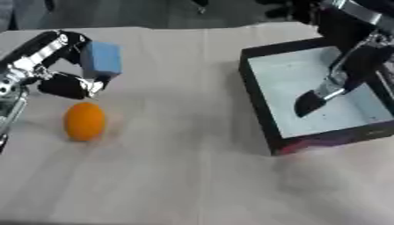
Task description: Pick up the objects with one hand, pass them to the other hand, and then place them into the box on the other side of the table.
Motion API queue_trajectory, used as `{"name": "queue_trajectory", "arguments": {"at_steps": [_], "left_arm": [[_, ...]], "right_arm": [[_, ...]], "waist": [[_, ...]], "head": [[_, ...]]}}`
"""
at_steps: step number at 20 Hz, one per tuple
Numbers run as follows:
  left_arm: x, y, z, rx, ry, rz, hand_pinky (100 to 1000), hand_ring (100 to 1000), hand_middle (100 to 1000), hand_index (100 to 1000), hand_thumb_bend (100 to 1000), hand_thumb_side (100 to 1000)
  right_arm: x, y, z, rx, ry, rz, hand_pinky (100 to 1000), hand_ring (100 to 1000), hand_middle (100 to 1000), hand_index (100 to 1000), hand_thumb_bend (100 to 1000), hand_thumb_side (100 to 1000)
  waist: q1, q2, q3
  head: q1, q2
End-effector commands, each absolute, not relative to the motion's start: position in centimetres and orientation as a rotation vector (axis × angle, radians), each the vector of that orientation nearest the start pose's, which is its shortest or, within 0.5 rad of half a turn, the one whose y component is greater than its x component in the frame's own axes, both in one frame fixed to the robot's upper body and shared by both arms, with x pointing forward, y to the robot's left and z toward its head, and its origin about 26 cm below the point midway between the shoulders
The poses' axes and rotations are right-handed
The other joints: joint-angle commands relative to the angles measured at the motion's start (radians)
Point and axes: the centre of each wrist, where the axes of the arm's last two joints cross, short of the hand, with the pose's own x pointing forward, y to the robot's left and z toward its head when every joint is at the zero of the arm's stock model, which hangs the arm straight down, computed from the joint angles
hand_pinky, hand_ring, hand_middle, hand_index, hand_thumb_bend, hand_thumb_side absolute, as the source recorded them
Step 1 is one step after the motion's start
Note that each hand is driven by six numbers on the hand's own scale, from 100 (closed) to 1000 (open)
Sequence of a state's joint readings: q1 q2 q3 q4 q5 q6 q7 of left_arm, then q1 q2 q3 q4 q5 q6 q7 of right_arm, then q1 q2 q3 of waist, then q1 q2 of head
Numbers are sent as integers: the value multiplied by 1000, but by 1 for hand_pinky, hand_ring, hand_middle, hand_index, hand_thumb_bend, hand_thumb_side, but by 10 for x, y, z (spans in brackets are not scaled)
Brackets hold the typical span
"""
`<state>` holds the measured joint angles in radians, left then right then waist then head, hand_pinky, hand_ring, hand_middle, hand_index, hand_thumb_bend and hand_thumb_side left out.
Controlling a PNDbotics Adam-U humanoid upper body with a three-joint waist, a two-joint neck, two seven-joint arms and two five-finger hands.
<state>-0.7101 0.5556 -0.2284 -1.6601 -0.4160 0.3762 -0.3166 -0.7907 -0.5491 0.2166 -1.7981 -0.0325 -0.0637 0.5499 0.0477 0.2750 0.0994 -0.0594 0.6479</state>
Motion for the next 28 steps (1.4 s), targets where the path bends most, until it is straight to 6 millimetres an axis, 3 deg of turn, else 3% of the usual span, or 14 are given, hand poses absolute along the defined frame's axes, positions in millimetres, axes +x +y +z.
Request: {"name": "queue_trajectory", "arguments": {"at_steps": [1,21,28], "left_arm": [[367,228,267,662,-1755,-1035,757,592,526,545,103,100],[354,183,252,462,-1865,-992,760,574,500,537,100,100],[353,172,249,416,-1901,-971,762,570,492,533,100,100]], "right_arm": [[348,-202,317,24,-2198,1506,954,1000,1000,975,970,349],[357,-157,317,74,-2181,1390,914,927,952,896,832,231],[364,-147,313,71,-2141,1391,896,886,913,822,724,132]], "waist": [[-3,-36,5],[-8,-23,49],[-9,-19,59]], "head": [[-15,-10],[-63,-25],[-70,-28]]}}
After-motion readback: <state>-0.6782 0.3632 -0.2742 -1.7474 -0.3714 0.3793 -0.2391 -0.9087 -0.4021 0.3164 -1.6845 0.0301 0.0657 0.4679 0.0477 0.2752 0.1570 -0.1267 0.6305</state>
